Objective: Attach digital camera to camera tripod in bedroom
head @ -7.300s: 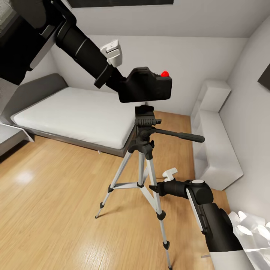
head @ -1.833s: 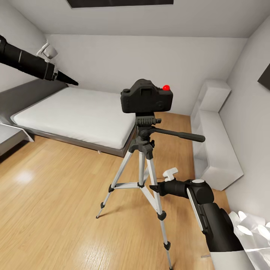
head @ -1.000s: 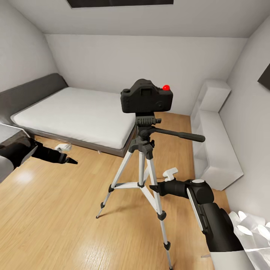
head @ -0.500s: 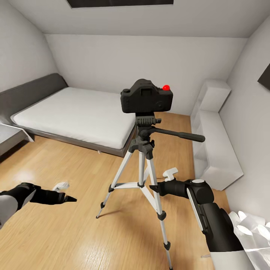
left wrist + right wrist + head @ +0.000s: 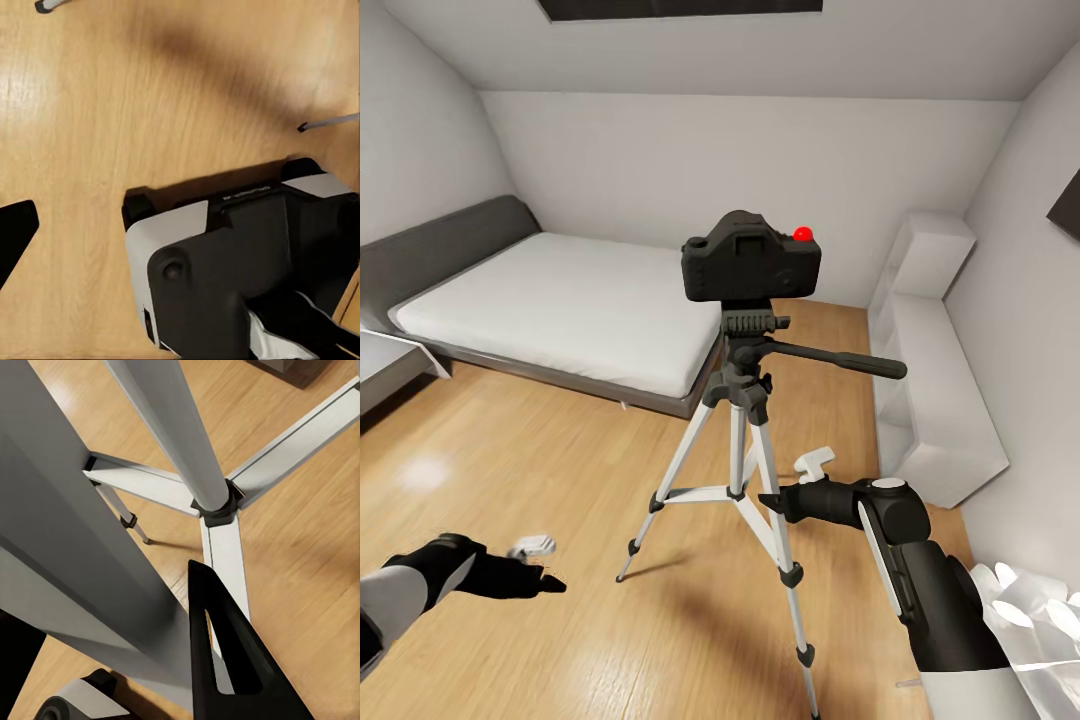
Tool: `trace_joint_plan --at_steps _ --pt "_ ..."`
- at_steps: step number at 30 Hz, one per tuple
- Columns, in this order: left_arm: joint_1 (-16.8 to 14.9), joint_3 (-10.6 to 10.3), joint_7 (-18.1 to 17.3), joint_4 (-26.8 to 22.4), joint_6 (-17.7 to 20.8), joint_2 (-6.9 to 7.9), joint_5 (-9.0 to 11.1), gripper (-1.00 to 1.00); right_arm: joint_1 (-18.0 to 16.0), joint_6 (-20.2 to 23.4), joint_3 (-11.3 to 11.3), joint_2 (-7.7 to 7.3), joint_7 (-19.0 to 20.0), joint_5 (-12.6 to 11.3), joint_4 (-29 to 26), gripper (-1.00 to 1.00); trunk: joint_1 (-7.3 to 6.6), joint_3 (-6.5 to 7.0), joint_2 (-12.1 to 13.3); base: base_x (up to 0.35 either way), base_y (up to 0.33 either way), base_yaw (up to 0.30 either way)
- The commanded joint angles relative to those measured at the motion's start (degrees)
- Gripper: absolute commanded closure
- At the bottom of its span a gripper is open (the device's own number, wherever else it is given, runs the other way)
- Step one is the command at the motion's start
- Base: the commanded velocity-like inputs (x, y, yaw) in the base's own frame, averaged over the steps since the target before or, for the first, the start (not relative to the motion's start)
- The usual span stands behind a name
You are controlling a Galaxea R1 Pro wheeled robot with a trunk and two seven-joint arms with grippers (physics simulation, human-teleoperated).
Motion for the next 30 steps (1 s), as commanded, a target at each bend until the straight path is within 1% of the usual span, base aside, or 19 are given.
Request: trace_joint_plan --at_steps 1,4,5,7,9,10,12,14,15,18,20,21,23,25,26,27,30 --pt "0.41 -0.39 1.67 -0.02 0.29 -0.43 0.77 -1.0 -0.03 -0.41 -0.05 0.02 0.44 4.16 1.26 1.0 0.04 -0.1 -0.09 0.0 0.0 0.0" --pt "1.85 -0.35 6.92 -0.01 -0.87 -1.99 1.7 -1.0 -0.03 -0.41 -0.05 0.02 0.45 4.16 1.24 1.0 0.04 -0.1 -0.09 0.0 0.0 0.0" --pt "2.74 -0.28 10.35 -0.01 -2.35 -3.15 3.07 -1.0 -0.03 -0.41 -0.05 0.02 0.45 4.16 1.24 1.0 0.04 -0.1 -0.09 0.0 0.0 0.0" --pt "3.52 -0.21 13.71 -0.01 -4.26 -4.39 5.13 -1.0 -0.03 -0.41 -0.05 0.02 0.43 4.16 1.26 1.0 0.04 -0.1 -0.09 0.0 0.0 0.0" --pt "4.23 -0.17 17.01 -0.01 -6.33 -5.73 7.67 -1.0 -0.03 -0.41 -0.05 0.02 0.44 4.16 1.28 1.0 0.04 -0.1 -0.09 0.0 0.0 0.0" --pt "5.11 -0.12 20.44 -0.01 -8.42 -7.05 10.43 -1.0 -0.03 -0.41 -0.05 0.02 0.44 4.16 1.29 1.0 0.04 -0.1 -0.09 0.0 0.0 0.0" --pt "6.26 -0.09 24.32 0.0 -10.6 -8.3 13.26 -1.0 -0.03 -0.41 -0.05 0.02 0.45 4.16 1.28 1.0 0.04 -0.1 -0.09 0.0 0.0 0.0" --pt "7.47 -0.11 28.97 0.0 -12.92 -9.53 16.09 -1.0 -0.03 -0.41 -0.05 0.02 0.45 4.16 1.26 1.0 0.04 -0.1 -0.09 0.0 0.0 0.0" --pt "8.44 -0.1 34.56 0.0 -15.26 -10.89 18.71 -1.0 -0.03 -0.41 -0.05 0.02 0.45 4.16 1.25 1.0 0.04 -0.1 -0.09 0.0 0.0 0.0" --pt "9.41 -0.05 44.19 0.0 -18.67 -12.88 21.99 -1.0 -0.03 -0.41 -0.05 0.02 0.45 4.16 1.24 1.0 0.04 -0.1 -0.09 0.0 0.0 0.0" --pt "9.89 -0.05 50.29 0.0 -20.68 -13.78 23.77 -1.0 -0.03 -0.41 -0.05 0.02 0.45 4.16 1.23 1.0 0.04 -0.1 -0.09 0.0 0.0 0.0" --pt "10.39 -0.05 55.37 0.0 -22.08 -14.39 25.22 -1.0 -0.03 -0.41 -0.05 0.02 0.45 4.16 1.23 1.0 0.04 -0.1 -0.09 0.0 0.0 0.0" --pt "11.02 -0.05 58.78 0.0 -22.94 -14.78 26.24 -1.0 -0.03 -0.41 -0.05 0.02 0.45 4.14 1.25 1.0 0.04 -0.1 -0.09 0.0 0.0 0.0" --pt "11.81 -0.04 60.92 0.0 -23.45 -14.99 26.9 -1.0 -0.03 -0.41 -0.05 0.02 0.45 4.13 1.24 1.0 0.04 -0.1 -0.09 0.0 0.0 0.0" --pt "12.35 -0.04 61.68 0.0 -23.66 -15.05 27.08 -1.0 -0.03 -0.41 -0.05 0.02 0.45 4.14 1.25 1.0 0.04 -0.1 -0.09 0.0 0.0 0.0" --pt "13.7 -0.07 62.78 0.0 -24.07 -15.14 27.29 -1.0 -0.03 -0.41 -0.05 0.02 0.45 4.13 1.26 1.0 0.04 -0.1 -0.09 0.0 0.0 0.0" --pt "16.12 -0.1 63.73 0.0 -24.62 -15.21 27.41 -1.0 -0.03 -0.41 -0.05 0.02 0.45 4.14 1.25 1.0 0.04 -0.1 -0.09 0.0 0.0 0.0"
